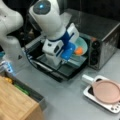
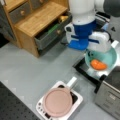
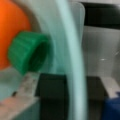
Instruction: Open the microwave oven door. Pull out the microwave oven tray. Pick up the bowl. Place the bowl on the microwave tray.
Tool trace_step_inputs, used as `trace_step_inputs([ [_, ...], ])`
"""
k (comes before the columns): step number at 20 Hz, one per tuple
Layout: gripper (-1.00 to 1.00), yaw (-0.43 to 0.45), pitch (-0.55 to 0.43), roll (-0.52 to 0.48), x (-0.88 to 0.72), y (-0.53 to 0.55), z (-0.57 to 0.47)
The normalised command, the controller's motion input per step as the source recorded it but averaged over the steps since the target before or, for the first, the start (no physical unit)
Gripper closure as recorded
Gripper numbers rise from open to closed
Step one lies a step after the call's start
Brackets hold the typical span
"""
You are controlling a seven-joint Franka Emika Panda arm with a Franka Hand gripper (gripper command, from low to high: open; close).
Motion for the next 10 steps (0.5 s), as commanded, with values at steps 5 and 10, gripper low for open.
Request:
trace_step_inputs([
  [5, 1.0, -0.212, -0.205, 0.13, -0.37, 0.26, -0.26],
  [10, 1.0, -0.13, -0.25, 0.145, -0.34, 0.11, -0.25],
])
